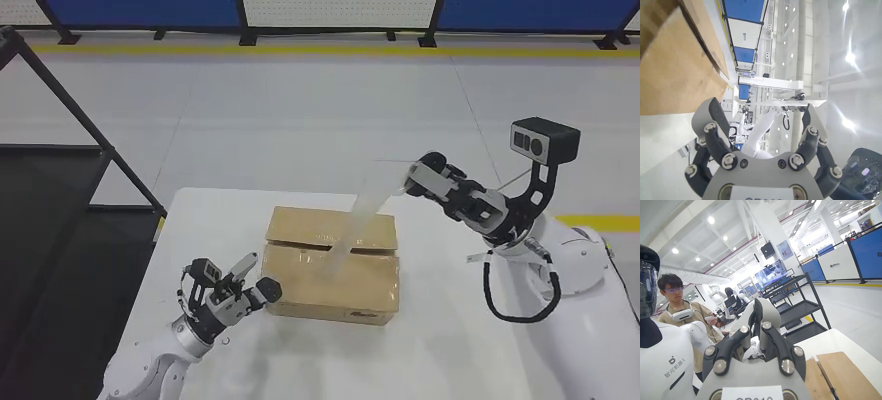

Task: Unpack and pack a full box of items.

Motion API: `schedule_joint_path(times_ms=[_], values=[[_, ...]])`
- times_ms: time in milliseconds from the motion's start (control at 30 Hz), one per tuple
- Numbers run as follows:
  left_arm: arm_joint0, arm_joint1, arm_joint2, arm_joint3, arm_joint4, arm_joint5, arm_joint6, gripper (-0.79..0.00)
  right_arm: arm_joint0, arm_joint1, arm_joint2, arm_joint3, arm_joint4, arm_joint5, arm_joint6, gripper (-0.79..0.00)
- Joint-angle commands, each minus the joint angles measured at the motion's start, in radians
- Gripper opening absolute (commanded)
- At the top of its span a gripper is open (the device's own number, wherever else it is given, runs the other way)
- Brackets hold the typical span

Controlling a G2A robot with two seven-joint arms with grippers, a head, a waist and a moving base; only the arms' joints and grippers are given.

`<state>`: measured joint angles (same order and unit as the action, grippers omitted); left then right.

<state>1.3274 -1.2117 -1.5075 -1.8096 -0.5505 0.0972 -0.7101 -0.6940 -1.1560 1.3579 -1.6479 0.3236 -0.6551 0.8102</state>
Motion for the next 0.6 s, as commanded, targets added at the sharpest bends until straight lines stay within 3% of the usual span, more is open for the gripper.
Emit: schedule_joint_path(times_ms=[0,333,567], values=[[-0.010,0.001,0.016,0.005,0.009,0.026,-0.004,0.000,0.002,0.000,-0.006,0.007,0.000,-0.017,0.009,-0.785],[-0.062,-0.005,0.111,0.042,-0.074,0.128,-0.043,0.000,0.035,0.000,-0.034,0.036,0.008,-0.066,0.007,-0.785],[-0.093,-0.007,0.156,0.063,-0.067,0.151,-0.023,0.000,0.050,-0.001,-0.051,0.036,0.000,-0.096,-0.002,-0.785]])
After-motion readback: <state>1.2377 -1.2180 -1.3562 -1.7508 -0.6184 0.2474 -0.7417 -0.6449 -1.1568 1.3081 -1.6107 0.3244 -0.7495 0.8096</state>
